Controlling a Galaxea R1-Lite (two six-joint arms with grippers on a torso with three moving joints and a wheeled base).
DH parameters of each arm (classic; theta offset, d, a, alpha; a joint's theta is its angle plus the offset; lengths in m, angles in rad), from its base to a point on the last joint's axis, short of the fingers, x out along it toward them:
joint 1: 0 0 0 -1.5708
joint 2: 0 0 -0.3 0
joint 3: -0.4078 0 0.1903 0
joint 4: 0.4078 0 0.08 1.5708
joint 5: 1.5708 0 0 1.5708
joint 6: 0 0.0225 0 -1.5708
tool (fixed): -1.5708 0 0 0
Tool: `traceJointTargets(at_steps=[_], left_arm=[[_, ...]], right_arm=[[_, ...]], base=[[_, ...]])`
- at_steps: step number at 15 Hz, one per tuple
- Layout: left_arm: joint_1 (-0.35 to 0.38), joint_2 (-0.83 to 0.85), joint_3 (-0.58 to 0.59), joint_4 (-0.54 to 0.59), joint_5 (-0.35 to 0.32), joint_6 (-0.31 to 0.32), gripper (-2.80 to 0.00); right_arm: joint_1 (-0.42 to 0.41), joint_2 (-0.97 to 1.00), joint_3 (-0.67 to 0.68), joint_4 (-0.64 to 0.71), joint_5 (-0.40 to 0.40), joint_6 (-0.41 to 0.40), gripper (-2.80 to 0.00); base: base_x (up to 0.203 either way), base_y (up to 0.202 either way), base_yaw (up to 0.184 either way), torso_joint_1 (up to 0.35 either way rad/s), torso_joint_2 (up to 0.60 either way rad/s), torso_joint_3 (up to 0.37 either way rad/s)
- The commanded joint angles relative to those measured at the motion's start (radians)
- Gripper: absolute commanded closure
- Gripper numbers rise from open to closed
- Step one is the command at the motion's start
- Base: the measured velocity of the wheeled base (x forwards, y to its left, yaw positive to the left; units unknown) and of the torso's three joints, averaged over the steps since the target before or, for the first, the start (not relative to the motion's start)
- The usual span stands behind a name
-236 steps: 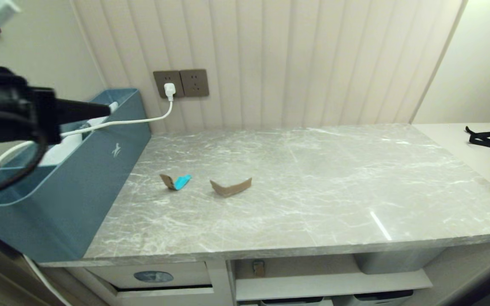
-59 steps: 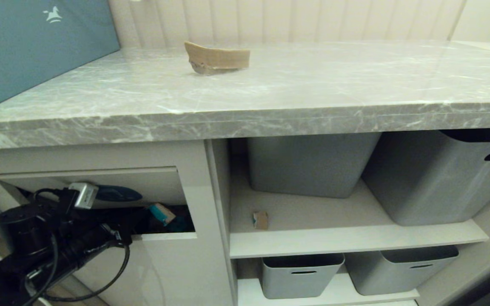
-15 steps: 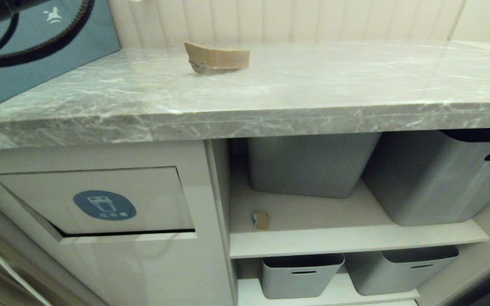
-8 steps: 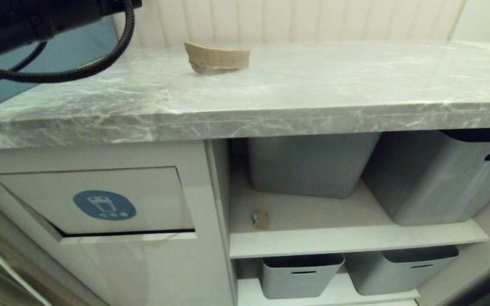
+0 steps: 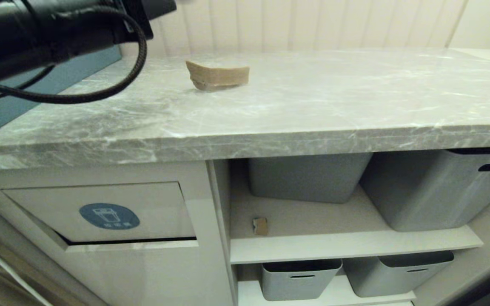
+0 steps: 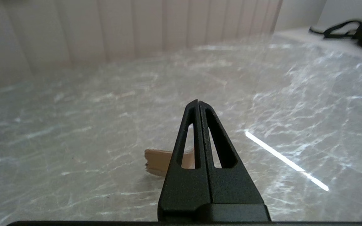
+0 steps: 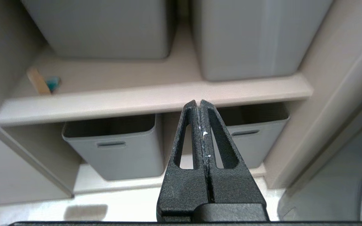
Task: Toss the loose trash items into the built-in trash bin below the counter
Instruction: Pick up the garbage
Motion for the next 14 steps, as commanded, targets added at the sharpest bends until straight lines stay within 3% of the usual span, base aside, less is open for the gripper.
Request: traceJointTargets(at_steps=[1,6,14], left_arm=[[0.0,-0.006,-0.013,0.025,-0.002,0.003,0.0],[0.006,0.015,-0.037,0.195,-0.031,0.002,0.0],[0.044,0.139,0.028,0.191,-0.034,-0.004,0.0]], right_arm=[[0.001,0.002,0.002,-0.001,0.0,0.0,0.0],[0.0,0.002,0.002,-0.002,0.002,-0.004,0.0],[-0.001,0.002,0.002,-0.001,0.002,-0.003,0.0]], base=[[0.0,0.0,0.0,0.19,-0.56,-0.3],[0.0,0.0,0.0,0.176,-0.49,-0.292],[0.0,0.0,0.0,0.201,-0.48,-0.277]])
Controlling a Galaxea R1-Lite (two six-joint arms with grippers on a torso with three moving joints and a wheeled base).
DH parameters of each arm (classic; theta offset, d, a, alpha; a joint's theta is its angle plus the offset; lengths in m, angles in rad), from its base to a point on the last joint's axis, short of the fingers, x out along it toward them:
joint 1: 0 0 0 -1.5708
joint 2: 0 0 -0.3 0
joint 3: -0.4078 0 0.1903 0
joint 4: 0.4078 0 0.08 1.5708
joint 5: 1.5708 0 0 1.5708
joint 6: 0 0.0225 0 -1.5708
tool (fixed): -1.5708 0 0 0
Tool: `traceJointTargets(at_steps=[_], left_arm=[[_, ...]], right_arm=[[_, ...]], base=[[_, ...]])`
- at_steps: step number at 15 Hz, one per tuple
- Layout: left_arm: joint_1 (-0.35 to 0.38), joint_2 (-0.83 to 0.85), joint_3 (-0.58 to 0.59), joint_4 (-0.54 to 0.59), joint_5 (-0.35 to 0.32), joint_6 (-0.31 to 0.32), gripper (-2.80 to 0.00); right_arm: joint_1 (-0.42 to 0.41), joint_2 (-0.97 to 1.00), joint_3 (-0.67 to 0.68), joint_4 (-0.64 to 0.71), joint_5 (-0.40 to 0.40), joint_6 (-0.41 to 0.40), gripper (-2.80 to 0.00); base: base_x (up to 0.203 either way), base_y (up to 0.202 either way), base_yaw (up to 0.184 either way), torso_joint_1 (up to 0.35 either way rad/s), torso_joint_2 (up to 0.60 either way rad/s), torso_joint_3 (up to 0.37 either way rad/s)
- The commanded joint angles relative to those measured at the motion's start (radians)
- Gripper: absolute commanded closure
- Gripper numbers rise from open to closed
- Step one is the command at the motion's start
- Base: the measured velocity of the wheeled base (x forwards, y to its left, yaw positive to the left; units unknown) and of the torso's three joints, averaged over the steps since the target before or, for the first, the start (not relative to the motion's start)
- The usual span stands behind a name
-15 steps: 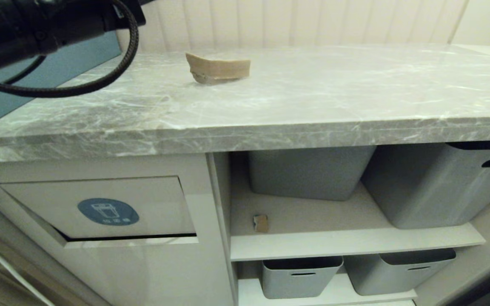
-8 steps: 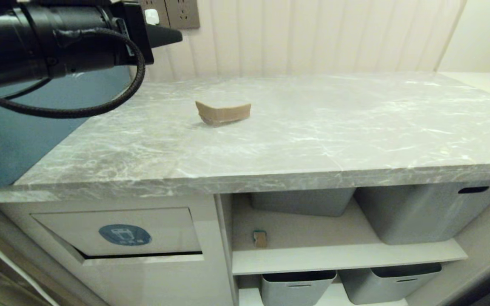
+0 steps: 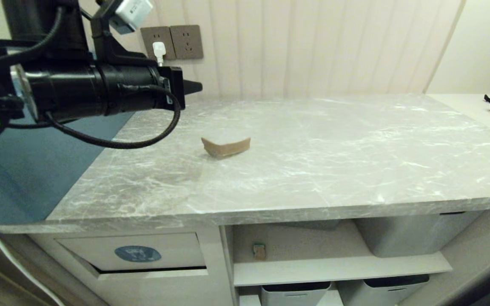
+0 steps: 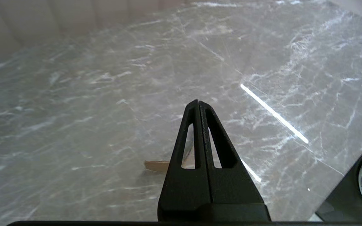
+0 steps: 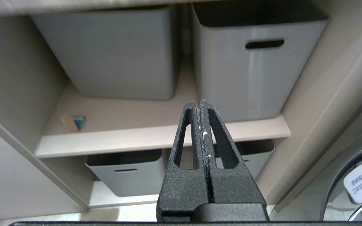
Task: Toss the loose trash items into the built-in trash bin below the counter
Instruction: Pick up the garbage
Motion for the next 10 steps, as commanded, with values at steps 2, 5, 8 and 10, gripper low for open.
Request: traceJointTargets(at_steps=[2,5,8,10], left_arm=[[0.003,0.047,0.025,-0.002,0.002,0.0,0.0],[0.003,0.081,0.025,0.006,0.001,0.001,0.0],[0.003,0.122,0.009,0.003,0.001,0.005,-2.8],[0.006,0.152,0.007,0.009,-0.03,0.04,-2.8]], right_arm=[[0.001,0.002,0.002,0.0,-0.004,0.01,0.0],[0.0,0.002,0.002,0.0,-0.006,0.014,0.0],[0.001,0.002,0.002,0.0,-0.006,0.014,0.0],[0.0,0.002,0.002,0.0,-0.006,0.014,0.0]], base=[[0.0,0.0,0.0,0.227,-0.51,-0.283],[0.0,0.0,0.0,0.166,-0.36,-0.205],[0.0,0.0,0.0,0.038,-0.08,-0.045],[0.0,0.0,0.0,0.0,0.0,0.0]])
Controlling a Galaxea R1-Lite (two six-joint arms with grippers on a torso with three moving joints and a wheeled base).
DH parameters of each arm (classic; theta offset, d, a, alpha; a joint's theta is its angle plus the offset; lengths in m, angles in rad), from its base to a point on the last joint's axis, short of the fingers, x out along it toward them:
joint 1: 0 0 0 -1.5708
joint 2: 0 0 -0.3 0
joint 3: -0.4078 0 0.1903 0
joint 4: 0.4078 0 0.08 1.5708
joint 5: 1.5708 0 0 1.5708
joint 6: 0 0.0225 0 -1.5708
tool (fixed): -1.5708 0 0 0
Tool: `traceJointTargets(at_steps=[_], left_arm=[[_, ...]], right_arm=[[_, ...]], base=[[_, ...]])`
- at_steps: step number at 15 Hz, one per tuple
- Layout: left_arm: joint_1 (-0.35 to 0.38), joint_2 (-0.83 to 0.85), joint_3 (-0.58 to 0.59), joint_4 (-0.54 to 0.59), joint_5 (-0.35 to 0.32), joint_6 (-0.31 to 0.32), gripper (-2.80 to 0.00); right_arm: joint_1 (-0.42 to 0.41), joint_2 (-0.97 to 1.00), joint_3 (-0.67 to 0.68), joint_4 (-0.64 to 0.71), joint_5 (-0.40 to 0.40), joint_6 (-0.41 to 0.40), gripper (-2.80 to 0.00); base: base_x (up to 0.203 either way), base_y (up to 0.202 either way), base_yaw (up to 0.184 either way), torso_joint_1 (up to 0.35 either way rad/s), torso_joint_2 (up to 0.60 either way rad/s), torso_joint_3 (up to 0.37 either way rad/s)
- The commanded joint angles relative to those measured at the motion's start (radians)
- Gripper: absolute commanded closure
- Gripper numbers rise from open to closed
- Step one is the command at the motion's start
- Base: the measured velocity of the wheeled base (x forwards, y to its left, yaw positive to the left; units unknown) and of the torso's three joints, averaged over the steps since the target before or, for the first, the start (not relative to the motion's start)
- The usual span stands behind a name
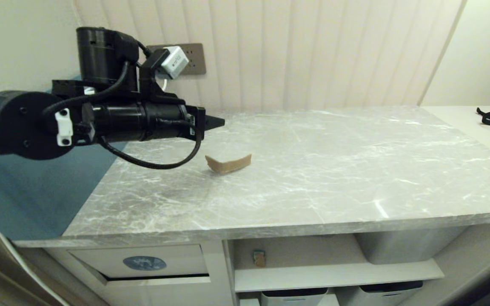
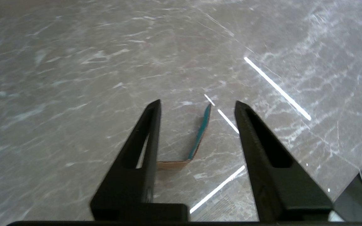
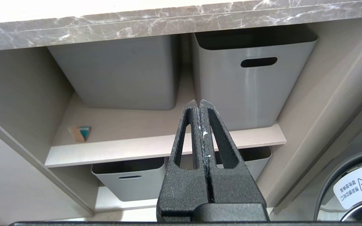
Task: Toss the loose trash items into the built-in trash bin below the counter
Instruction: Pick up the garbage
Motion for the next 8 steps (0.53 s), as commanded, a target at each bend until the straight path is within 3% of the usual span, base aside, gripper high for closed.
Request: traceJointTargets(at_steps=[1,5,8], left_arm=[[0.009,0.043,-0.003,0.0,-0.028,0.049,-2.8],[0.015,0.113,-0.02,-0.007,-0.062,0.306,-2.8],[0.01,0.172,-0.011,-0.013,-0.024,0.346,-2.8]], right_arm=[[-0.001,0.002,0.002,0.0,-0.001,0.001,0.0],[0.001,0.002,0.002,0.0,-0.001,0.001,0.0],[-0.001,0.002,0.002,0.0,-0.001,0.001,0.0]], base=[[0.0,0.0,0.0,0.0,0.0,0.0],[0.0,0.0,0.0,0.0,0.0,0.0],[0.0,0.0,0.0,0.0,0.0,0.0]])
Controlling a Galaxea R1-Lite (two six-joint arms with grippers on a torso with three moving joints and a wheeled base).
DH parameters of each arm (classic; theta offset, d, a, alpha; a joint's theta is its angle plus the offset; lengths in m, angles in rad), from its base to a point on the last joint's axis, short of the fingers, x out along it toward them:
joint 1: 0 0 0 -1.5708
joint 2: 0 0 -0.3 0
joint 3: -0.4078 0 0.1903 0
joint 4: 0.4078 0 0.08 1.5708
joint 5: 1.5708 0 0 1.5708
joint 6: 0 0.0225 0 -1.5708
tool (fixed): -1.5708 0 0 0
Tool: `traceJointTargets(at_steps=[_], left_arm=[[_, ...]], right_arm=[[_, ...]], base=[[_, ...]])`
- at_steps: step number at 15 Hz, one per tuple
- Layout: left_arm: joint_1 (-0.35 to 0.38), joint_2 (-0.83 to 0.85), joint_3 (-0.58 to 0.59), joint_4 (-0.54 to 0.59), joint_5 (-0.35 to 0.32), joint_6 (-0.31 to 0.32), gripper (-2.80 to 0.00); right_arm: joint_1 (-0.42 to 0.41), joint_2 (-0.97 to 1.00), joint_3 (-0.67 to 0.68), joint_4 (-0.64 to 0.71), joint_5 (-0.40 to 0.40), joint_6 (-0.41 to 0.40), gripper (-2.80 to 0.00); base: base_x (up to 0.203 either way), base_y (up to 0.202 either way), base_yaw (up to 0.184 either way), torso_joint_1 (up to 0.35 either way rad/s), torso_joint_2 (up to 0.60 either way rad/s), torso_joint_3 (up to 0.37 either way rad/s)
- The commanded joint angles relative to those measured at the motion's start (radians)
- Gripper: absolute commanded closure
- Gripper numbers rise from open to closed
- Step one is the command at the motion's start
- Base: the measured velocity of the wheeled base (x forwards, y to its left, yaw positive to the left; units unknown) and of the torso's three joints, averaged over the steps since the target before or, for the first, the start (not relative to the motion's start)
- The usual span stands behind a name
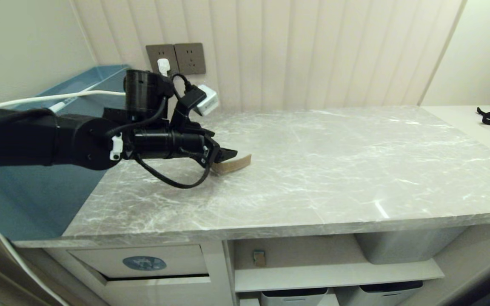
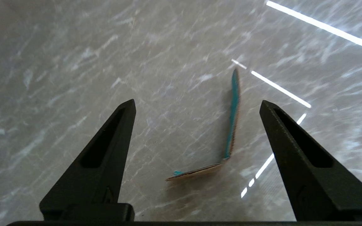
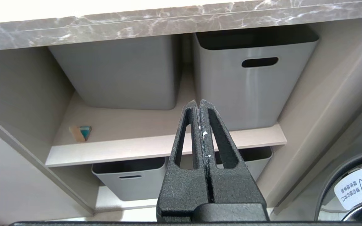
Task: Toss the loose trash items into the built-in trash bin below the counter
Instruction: Pick up the garbage
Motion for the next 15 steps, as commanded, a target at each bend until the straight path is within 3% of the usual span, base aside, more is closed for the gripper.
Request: traceJointTargets(at_steps=[1,12,13,15], left_arm=[[-0.006,0.037,-0.002,-0.001,0.001,0.005,-2.8],[-0.009,0.098,0.004,-0.001,0.007,0.006,-2.8],[-0.009,0.101,0.003,-0.003,0.007,0.006,0.0],[-0.009,0.11,0.005,-0.023,0.006,0.005,0.0]], right_arm=[[-0.001,0.002,0.002,0.0,-0.001,0.001,0.0],[0.001,0.002,0.002,0.0,0.0,0.0,0.0],[-0.001,0.002,0.002,0.0,0.001,-0.001,0.0],[-0.001,0.002,0.002,0.0,0.001,-0.002,0.0]], base=[[0.0,0.0,0.0,0.0,0.0,0.0],[0.0,0.0,0.0,0.0,0.0,0.0],[0.0,0.0,0.0,0.0,0.0,0.0],[0.0,0.0,0.0,0.0,0.0,0.0]])
